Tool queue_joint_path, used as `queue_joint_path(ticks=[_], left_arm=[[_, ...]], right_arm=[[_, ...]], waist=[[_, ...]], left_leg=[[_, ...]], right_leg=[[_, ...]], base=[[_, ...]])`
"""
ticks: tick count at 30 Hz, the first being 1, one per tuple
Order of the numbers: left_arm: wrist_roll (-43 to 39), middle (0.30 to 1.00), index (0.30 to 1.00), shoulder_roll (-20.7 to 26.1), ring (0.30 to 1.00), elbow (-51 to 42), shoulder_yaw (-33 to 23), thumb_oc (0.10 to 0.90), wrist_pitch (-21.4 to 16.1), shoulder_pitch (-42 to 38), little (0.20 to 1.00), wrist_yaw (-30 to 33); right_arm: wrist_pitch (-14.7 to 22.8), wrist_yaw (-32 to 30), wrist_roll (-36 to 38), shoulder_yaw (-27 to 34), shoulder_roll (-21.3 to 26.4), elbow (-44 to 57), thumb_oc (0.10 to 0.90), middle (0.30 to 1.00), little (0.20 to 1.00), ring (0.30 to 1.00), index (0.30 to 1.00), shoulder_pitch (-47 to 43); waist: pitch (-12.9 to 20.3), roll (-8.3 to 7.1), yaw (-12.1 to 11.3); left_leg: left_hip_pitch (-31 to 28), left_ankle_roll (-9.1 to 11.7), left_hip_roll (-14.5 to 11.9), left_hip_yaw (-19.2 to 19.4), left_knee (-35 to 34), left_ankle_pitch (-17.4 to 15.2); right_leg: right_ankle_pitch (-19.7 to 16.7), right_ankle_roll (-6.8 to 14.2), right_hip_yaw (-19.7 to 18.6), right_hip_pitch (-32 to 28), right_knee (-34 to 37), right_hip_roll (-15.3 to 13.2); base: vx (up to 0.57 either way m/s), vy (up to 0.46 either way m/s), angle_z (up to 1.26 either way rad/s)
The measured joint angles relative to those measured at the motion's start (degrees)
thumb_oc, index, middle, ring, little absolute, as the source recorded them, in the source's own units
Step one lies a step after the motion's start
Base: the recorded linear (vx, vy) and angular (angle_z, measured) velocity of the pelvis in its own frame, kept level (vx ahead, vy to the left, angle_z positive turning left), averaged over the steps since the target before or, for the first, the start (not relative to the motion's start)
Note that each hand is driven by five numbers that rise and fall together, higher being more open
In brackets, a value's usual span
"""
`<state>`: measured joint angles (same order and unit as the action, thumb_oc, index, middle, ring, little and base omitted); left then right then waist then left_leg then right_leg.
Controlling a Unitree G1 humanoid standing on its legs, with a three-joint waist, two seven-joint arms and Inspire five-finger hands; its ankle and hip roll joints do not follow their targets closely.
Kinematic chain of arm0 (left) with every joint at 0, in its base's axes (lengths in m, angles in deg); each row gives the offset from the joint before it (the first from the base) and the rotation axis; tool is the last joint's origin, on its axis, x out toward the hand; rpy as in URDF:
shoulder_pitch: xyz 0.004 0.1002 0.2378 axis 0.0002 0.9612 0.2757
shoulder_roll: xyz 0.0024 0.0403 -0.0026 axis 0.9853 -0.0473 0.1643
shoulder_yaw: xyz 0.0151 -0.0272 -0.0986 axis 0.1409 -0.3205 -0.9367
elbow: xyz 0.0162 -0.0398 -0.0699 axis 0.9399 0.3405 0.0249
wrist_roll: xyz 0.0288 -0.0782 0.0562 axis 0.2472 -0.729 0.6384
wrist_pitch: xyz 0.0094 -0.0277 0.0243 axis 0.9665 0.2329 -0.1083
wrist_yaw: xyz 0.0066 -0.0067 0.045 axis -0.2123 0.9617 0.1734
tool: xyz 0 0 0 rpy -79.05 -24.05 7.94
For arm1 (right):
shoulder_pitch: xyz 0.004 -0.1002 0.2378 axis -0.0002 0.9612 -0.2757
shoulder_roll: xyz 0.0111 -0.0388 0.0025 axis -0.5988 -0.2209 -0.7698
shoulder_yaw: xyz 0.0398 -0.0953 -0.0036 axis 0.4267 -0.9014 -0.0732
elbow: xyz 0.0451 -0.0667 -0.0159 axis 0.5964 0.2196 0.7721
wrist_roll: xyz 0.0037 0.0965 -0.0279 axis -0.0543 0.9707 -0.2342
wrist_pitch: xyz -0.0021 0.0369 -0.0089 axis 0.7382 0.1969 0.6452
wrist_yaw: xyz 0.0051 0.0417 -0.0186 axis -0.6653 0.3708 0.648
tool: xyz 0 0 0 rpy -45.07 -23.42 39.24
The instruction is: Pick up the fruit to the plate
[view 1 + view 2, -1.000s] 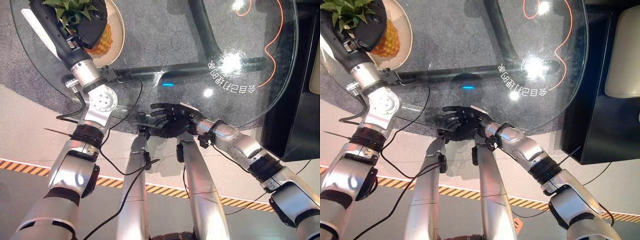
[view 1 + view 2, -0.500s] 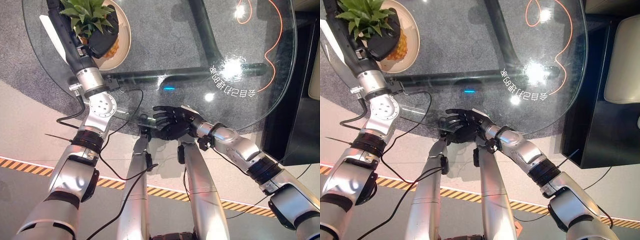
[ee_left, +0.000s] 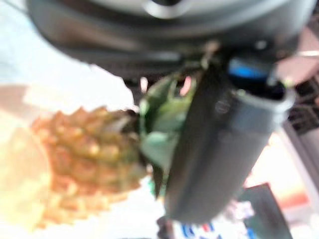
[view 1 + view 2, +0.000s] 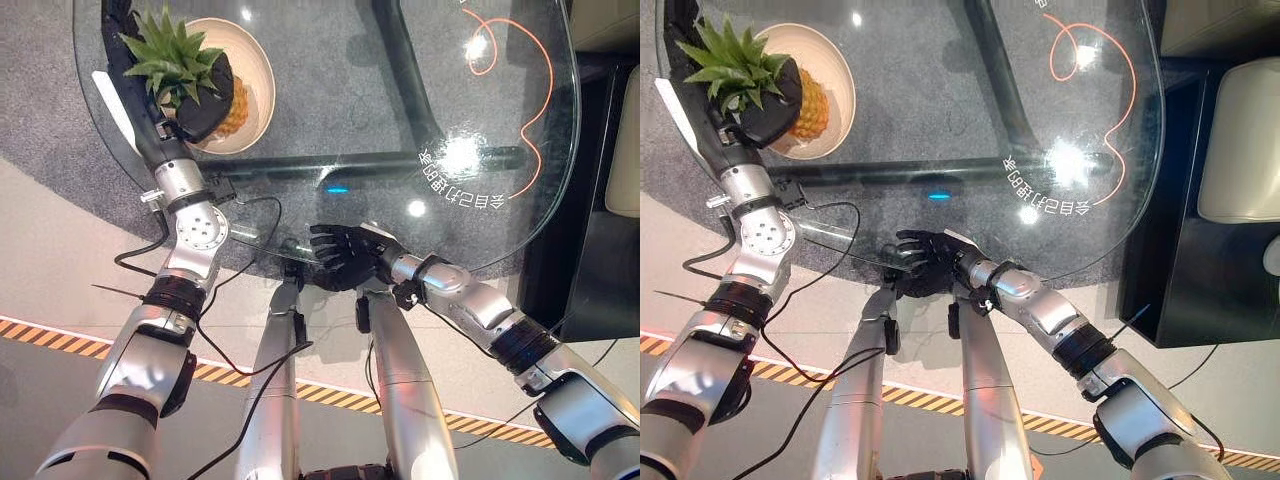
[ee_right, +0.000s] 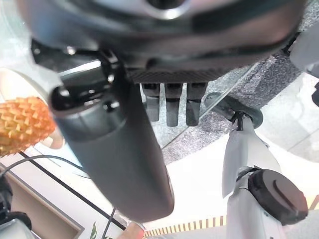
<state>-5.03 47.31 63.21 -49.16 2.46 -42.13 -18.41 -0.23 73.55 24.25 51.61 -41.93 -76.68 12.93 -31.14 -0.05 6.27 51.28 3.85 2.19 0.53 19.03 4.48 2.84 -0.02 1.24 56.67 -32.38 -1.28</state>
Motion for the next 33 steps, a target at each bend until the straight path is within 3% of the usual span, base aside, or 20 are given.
queue_joint_path(ticks=[23, 33], left_arm=[[-6.9, 0.900, 0.900, 1.4, 0.900, -2.1, -2.2, 0.800, 3.4, 6.0, 0.900, -10.1], [-15.7, 0.900, 0.900, 1.5, 0.900, -2.5, -2.6, 0.800, 5.9, 9.5, 0.900, -19.4]], right_arm=[[0.1, -1.3, -0.4, 0.0, -0.3, 0.2, 0.800, 0.900, 0.900, 0.900, 0.900, 4.5], [1.2, -1.5, -1.6, 0.3, -0.2, 0.2, 0.800, 0.900, 0.900, 0.900, 0.900, 7.4]], waist=[[0.0, 0.00, -1.6], [0.0, 0.02, -1.8]], left_leg=[[-5.4, 0.2, -0.1, 0.0, -3.1, 0.8], [-7.3, 0.7, -0.1, 0.1, -4.1, 0.8]], right_leg=[[0.6, -0.4, 0.2, -4.3, 0.7, 0.1], [1.1, -0.6, 0.2, -5.6, 1.1, 0.2]], base=[[-0.01, -0.045, 0.01], [0.00, -0.012, 0.00]])
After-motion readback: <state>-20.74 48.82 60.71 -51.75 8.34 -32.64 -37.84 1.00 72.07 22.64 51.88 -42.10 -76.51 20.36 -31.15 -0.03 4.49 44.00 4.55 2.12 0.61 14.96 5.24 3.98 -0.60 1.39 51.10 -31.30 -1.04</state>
